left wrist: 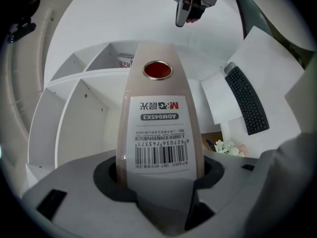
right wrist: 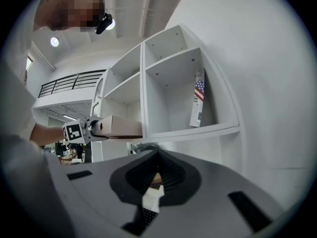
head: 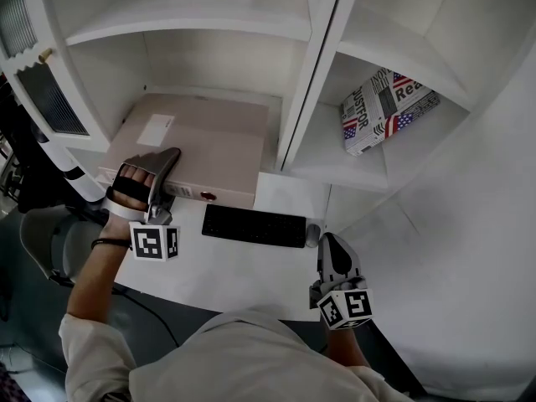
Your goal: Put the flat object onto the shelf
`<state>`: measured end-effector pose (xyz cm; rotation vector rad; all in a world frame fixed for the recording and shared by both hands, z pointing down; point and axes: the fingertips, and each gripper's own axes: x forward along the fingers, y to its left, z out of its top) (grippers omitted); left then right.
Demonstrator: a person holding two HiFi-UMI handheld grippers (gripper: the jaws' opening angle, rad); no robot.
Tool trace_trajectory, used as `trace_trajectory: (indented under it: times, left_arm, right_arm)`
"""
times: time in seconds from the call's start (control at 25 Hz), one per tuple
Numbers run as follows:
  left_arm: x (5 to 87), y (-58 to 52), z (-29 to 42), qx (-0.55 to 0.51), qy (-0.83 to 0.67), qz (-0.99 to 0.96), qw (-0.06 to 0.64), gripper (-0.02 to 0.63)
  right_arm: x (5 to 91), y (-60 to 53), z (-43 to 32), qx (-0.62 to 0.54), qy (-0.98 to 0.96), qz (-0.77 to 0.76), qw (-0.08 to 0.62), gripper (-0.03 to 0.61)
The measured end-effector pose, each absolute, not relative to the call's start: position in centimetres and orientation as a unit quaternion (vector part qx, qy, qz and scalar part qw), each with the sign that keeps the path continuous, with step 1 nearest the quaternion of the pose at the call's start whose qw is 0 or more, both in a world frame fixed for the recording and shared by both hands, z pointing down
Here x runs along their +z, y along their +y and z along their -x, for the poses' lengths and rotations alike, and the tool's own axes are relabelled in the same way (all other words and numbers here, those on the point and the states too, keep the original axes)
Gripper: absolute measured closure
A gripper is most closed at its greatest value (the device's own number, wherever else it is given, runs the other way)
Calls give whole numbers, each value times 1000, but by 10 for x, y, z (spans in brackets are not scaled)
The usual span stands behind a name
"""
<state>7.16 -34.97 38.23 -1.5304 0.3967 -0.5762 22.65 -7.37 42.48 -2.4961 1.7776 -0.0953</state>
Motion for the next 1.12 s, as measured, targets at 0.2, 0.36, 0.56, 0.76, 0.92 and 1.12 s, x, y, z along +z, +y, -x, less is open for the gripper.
trace_trajectory:
  times: [0.2,0.36,0.56,0.76,0.92,1.12]
  left_arm:
    - [391,-355,-81,-254,168,681,666,327]
    - [407,-359,-88,-282,132,696,647,279]
    - [409,-366,-97,-299,106,708,631,265]
    - [412,-371,-104,-321,72,720,612,249]
    - [413,-375,-108,-329,55,726,601,242]
    - [413,-381,-113,-336,37,729,595,238]
  right_arm:
    - [429,-79,-231,-36,579,814,36,575]
    - [428,-82,-234,-37,577,815,36,575]
    - [430,-86,-241,-38,576,816,35,575]
    - [432,-90,-245,-40,575,816,37,575]
    - [433,-93,-249,-41,576,816,39,575]
    - [434,-94,-254,-43,574,816,40,575]
